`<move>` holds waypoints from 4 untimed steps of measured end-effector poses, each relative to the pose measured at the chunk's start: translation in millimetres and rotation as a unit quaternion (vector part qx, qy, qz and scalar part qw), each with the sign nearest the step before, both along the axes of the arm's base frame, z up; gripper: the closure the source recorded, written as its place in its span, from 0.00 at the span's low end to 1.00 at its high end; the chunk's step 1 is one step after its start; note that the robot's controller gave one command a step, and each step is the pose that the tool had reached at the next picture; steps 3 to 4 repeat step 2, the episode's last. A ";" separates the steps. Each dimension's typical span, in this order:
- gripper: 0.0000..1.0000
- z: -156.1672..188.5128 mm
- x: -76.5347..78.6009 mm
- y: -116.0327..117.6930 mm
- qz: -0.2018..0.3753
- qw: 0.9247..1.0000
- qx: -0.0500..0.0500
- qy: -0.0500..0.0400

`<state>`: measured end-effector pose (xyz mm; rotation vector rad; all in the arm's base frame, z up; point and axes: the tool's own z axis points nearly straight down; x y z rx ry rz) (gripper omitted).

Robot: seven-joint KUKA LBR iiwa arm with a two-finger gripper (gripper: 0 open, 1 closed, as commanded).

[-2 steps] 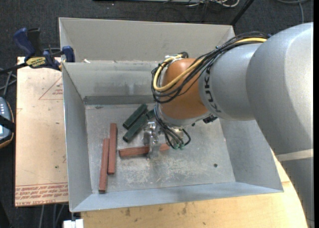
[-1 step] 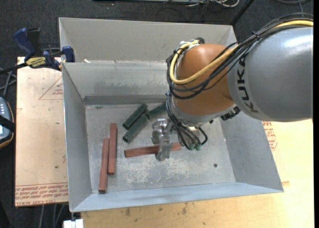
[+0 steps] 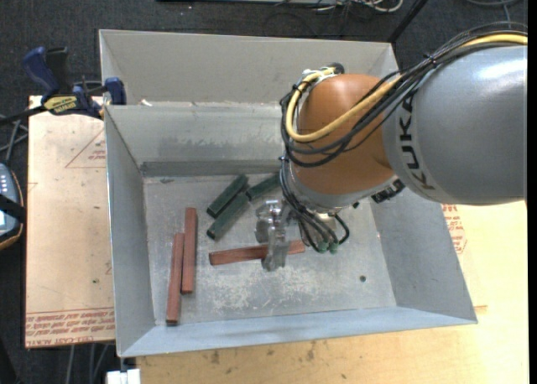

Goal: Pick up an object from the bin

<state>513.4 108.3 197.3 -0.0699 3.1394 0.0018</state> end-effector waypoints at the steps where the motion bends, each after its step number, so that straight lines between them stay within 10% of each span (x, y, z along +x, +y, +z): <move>1: 1.00 97.2 -12.4 -30.2 -0.011 1.000 0.000 -0.001; 4: 1.00 97.2 -12.4 -30.1 -0.011 1.000 0.000 -0.001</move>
Offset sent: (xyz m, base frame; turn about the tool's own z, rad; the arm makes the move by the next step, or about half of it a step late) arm 0.0000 0.0000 0.0000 0.0000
